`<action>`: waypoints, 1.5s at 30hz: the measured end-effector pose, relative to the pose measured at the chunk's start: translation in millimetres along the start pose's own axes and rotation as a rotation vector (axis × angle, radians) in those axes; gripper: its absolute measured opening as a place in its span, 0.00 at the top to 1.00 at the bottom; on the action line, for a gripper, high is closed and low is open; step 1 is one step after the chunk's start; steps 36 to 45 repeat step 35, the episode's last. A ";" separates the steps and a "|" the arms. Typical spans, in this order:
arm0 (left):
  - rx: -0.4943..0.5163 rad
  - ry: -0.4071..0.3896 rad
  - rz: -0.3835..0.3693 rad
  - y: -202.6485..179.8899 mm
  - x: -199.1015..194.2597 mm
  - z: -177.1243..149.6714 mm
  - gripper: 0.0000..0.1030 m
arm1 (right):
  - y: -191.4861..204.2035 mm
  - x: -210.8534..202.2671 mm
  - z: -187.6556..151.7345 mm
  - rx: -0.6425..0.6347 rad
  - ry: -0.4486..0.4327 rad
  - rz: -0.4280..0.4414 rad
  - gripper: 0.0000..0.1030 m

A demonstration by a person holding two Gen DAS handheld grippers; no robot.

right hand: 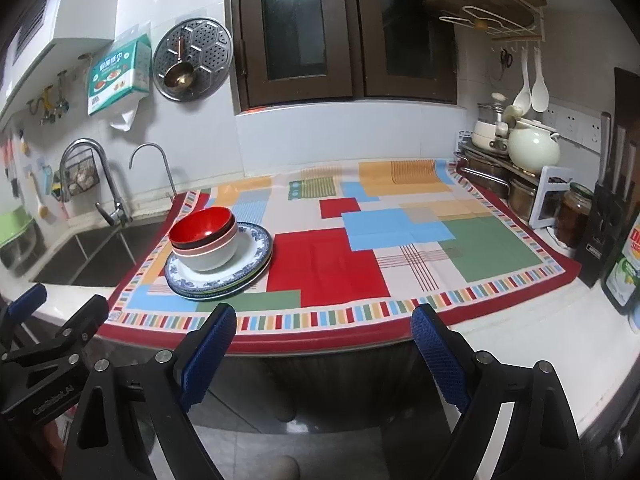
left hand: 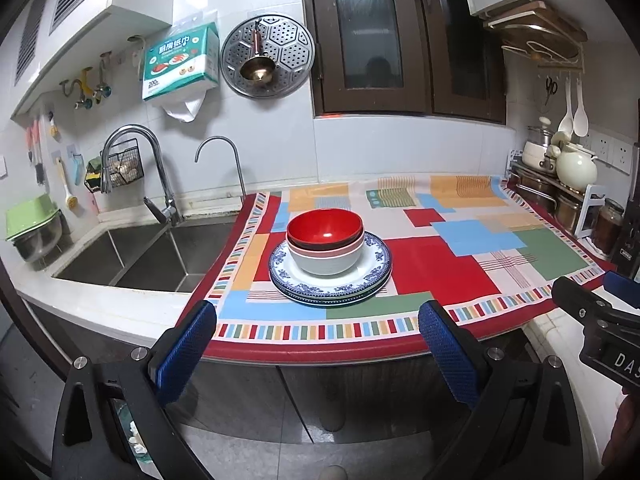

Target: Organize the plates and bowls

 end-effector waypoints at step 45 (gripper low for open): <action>-0.031 -0.004 0.006 8.1 -19.3 -8.9 0.00 | 12.8 -22.1 -9.8 -0.014 -0.021 -0.008 0.13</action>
Point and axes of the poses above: each gripper's, at about its wrist camera, not at the fingertips, and x roughly the way its jaws point, y to its left, z to its top, the point moved 8 cm from there along x, roughly the way its jaws point, and after that the axes turned 15 degrees about z, right-handed, at the moved point
